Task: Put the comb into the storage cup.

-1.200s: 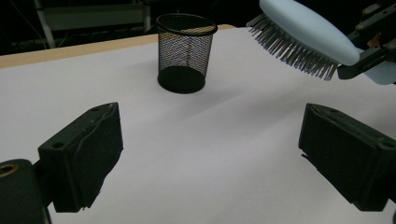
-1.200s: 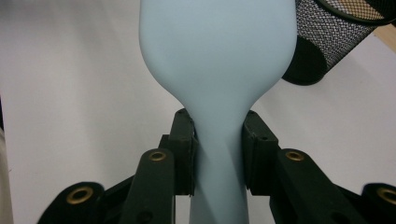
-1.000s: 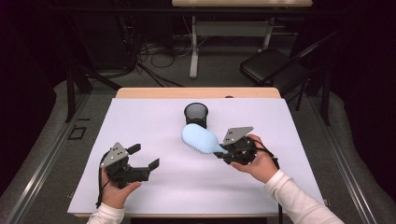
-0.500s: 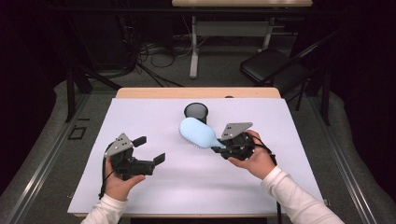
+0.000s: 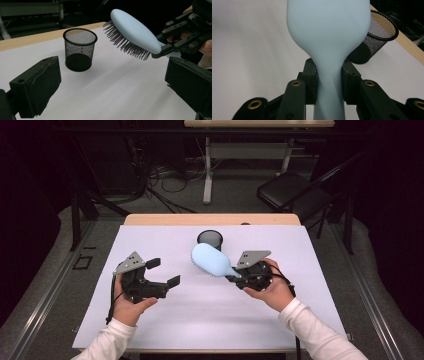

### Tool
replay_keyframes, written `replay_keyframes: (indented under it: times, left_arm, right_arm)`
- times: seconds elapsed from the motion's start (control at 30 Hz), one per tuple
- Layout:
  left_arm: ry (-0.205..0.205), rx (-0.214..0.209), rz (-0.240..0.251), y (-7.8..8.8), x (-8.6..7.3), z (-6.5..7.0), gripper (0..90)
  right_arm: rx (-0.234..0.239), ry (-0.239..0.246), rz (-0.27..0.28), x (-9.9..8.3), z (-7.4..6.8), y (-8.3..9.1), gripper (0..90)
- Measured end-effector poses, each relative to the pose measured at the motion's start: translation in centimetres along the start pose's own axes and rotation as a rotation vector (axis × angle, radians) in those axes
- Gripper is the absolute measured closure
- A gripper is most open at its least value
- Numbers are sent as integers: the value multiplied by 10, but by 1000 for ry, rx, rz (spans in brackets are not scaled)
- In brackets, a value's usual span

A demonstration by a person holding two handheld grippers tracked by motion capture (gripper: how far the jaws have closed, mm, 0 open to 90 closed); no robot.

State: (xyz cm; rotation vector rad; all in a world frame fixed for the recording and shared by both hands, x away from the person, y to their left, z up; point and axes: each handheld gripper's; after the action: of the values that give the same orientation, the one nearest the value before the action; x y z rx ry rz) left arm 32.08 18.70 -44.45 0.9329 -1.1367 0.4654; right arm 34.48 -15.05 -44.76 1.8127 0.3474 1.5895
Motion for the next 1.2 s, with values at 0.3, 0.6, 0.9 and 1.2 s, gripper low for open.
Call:
replay_keyframes:
  times: [0.3, 0.6, 0.9, 1.2]
  left_arm:
    - [9, -2, -15, -5, 8, 0, 7]
    - [37, -29, -8, -6, 15, -1, 9]
    - [74, -51, -19, -11, 27, -2, 11]
    - [78, -59, -32, -20, 33, -1, 22]
  right_arm:
    - [-3, -6, 15, 2, 1, 0, 688]
    - [-15, 0, 22, 5, 2, 2, 688]
    - [-40, -7, 51, 5, 5, 4, 688]
    - [-63, -2, 81, 3, 4, 2, 688]
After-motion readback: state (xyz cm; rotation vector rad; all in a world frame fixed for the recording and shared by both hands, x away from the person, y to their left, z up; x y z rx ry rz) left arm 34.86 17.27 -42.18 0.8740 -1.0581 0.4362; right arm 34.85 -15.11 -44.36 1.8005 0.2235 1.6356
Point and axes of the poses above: each handheld gripper's, and its own axes: y roughly backward along the jaws, x roughly out of its top, z roughly to its right, and after that the axes turned 15 degrees about x, right-handed
